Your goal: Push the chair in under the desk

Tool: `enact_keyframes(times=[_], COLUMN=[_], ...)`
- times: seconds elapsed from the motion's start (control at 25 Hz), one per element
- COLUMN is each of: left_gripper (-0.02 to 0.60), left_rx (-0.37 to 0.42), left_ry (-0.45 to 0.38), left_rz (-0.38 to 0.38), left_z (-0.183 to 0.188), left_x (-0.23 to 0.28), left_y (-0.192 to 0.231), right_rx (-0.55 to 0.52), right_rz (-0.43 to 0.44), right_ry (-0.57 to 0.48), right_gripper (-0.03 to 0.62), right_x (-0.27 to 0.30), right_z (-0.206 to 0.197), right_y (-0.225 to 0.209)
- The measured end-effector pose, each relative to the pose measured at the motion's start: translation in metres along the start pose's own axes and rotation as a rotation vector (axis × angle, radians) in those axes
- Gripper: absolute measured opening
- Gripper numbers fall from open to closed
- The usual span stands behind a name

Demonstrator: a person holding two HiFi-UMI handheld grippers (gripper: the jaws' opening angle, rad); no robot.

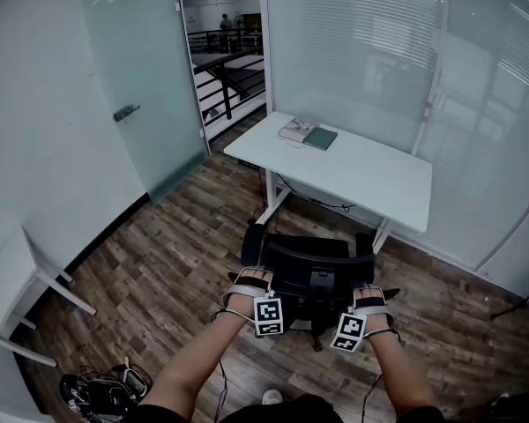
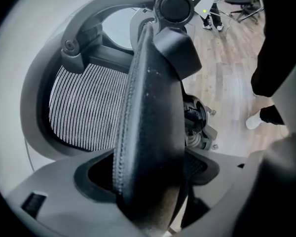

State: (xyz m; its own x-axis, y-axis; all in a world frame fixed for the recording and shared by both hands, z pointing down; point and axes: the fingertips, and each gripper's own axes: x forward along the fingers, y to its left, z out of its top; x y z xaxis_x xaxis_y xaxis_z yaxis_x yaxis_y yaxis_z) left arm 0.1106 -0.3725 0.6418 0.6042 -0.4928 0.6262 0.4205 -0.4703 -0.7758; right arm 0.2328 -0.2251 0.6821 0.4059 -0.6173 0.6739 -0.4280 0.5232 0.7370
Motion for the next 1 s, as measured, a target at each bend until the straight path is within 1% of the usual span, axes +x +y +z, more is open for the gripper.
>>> enact_keyframes(times=[0.16,0.4,0.6,1.0], left_gripper=[0.397,0.397,0.397,0.397], left_rx=[0.009,0.025,0.038,0.062], left_ry=[-0.009,-0.034,-0.05,-0.104], left_rz=[-0.011,-0.007,-0.005,-0.004], left_z=[-0.013,-0.01,-0.021,-0.028], left_x=[0.011,0.031,0.05,0.091], left_y=[0.008,0.027,0.043,0.081], right_rx=[0.011,0.034,0.049,0.081], right_rz=[-0.005,-0.015,-0.021,-0.038], right_ry=[0.011,0.031,0.05,0.098], right_gripper=[0.543,0.543,0.543,0.543], right_x=[0.012,0.025,0.041,0.071], right_z=[0.01,0.006,0.012,0.014], right_y=[-0.008,-0.024,-0.038,-0.072])
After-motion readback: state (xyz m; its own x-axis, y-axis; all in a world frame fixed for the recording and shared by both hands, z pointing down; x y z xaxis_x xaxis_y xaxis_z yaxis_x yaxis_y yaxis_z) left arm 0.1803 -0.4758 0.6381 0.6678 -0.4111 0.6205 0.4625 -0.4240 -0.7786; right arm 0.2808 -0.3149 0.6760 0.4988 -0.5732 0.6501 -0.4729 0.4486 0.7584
